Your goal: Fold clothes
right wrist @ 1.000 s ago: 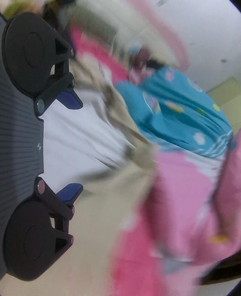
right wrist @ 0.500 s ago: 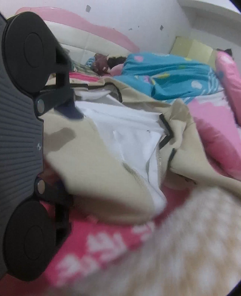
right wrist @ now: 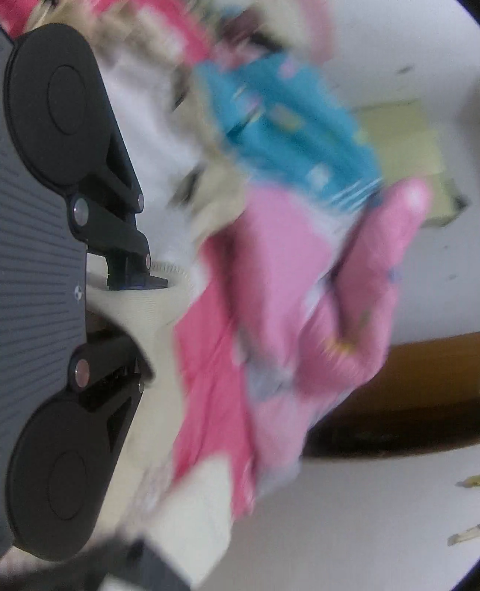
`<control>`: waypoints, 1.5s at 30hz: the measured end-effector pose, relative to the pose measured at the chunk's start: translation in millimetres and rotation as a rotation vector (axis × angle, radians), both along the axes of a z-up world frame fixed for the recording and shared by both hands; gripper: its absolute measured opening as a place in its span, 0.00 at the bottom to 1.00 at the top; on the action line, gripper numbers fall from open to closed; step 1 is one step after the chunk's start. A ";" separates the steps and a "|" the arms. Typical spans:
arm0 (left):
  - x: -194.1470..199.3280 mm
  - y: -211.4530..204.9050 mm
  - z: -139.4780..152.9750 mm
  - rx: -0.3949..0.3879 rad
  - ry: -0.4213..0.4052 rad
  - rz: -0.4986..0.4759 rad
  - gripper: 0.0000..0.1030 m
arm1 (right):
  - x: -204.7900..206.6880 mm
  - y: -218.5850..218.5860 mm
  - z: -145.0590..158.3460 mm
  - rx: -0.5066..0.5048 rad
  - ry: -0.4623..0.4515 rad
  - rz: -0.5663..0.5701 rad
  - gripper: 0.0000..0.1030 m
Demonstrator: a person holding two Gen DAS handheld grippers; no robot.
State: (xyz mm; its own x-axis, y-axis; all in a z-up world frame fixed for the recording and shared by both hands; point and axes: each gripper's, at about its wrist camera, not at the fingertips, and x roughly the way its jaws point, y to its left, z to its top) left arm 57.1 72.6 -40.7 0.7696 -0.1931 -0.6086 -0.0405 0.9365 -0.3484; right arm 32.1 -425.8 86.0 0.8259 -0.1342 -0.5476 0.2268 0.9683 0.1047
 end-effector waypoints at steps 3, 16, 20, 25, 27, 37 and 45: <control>-3.7 -2.5 -15.0 0.027 0.031 -0.019 0.02 | -9.1 -10.7 -6.9 -0.002 0.063 -0.004 0.24; -30.9 17.3 5.5 0.063 -0.047 -0.061 0.24 | -119.5 16.7 58.7 -0.254 -0.073 -0.136 0.70; -15.1 28.1 15.1 0.071 -0.064 -0.025 0.37 | -120.4 68.4 48.7 -0.123 -0.187 0.138 0.69; 32.0 6.0 24.0 0.269 -0.088 -0.064 0.64 | -71.2 164.3 -15.5 0.010 -0.123 0.507 0.69; 48.8 -6.2 27.2 0.304 -0.083 -0.115 0.70 | -46.0 196.2 -47.6 0.046 -0.084 0.585 0.68; 135.1 -60.9 19.4 0.388 -0.042 -0.219 0.13 | 30.9 221.3 -152.6 0.261 0.077 0.564 0.43; 144.1 32.6 67.9 0.213 -0.086 0.091 0.03 | 31.1 198.5 -159.5 0.366 0.050 0.582 0.32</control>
State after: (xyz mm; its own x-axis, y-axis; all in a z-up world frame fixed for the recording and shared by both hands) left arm 201.3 105.1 27.2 0.8285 0.0053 -0.5600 -0.1073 0.9829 -0.1494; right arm 63.2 -227.2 -73.5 0.6799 0.5241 -0.5129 -0.3061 0.8384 0.4510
